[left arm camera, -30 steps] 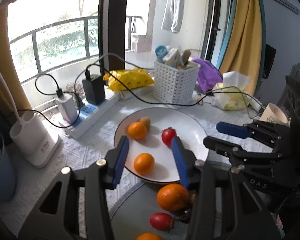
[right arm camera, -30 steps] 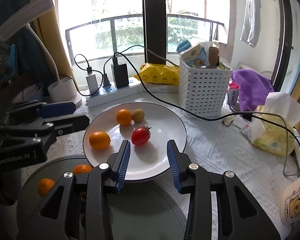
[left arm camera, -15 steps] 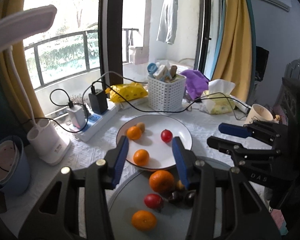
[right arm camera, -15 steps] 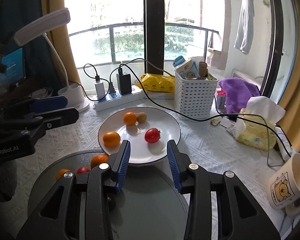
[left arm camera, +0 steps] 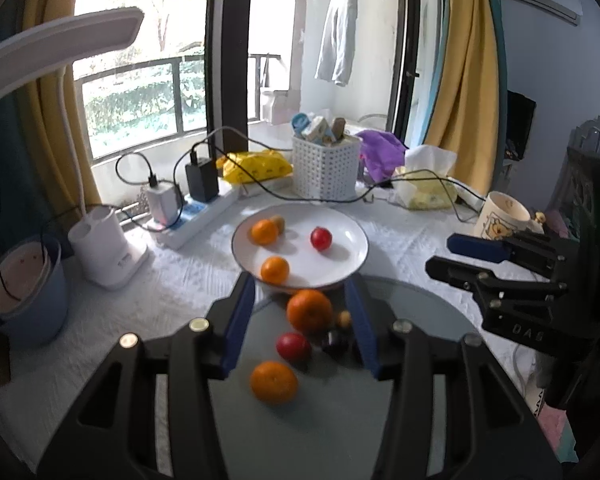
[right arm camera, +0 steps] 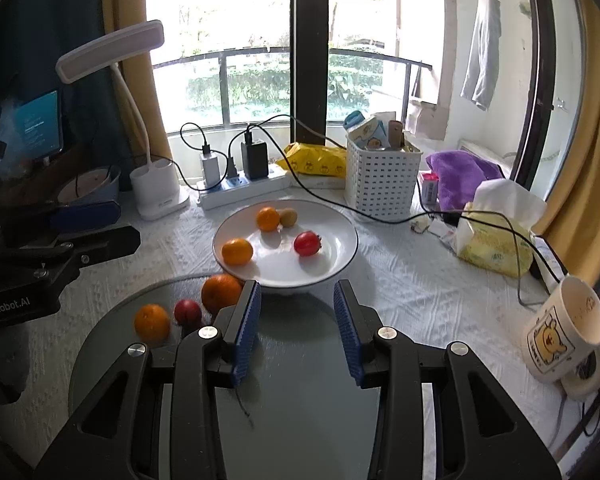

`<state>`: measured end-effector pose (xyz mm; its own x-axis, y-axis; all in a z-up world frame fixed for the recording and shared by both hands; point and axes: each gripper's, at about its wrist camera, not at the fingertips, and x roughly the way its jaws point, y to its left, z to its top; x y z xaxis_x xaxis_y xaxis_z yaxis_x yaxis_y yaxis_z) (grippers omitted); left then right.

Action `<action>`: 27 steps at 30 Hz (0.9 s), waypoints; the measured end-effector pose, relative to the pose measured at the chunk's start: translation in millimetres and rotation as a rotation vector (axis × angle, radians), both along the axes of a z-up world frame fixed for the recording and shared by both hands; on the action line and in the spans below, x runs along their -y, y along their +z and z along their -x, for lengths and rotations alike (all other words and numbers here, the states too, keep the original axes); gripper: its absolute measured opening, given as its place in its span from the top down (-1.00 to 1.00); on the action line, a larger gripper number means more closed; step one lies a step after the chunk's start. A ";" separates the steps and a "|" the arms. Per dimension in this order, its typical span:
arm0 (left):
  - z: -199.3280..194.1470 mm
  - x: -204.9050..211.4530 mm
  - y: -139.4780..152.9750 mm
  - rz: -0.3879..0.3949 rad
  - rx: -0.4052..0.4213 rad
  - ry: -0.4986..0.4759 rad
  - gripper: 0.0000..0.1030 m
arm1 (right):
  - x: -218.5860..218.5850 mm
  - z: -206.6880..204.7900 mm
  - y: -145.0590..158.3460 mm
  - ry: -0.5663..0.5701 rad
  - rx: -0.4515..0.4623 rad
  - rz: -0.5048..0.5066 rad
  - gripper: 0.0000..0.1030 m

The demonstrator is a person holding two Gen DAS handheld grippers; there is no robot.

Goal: Organize fruits
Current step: 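Grasp a dark plum with the right gripper while the left gripper approaches an orange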

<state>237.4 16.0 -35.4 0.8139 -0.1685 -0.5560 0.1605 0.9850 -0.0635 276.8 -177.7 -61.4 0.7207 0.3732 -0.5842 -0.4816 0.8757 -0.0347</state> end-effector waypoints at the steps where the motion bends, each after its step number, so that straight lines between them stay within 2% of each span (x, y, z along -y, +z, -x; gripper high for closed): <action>1: 2.8 -0.1 -2.2 0.001 -0.004 0.001 -0.09 | 0.6 2.8 -2.7 -0.001 -0.006 0.001 0.22; 4: 11.6 -2.2 -10.0 0.007 -0.016 0.008 -0.21 | 0.0 9.0 -10.2 -0.001 -0.022 0.005 0.22; 13: 19.9 -11.6 -38.0 0.019 -0.081 0.039 -0.22 | -3.7 13.8 -36.1 0.008 -0.080 0.017 0.22; 27: 5.9 -20.3 -73.8 0.033 -0.175 0.066 -0.22 | -30.6 1.2 -62.1 0.072 -0.157 0.038 0.22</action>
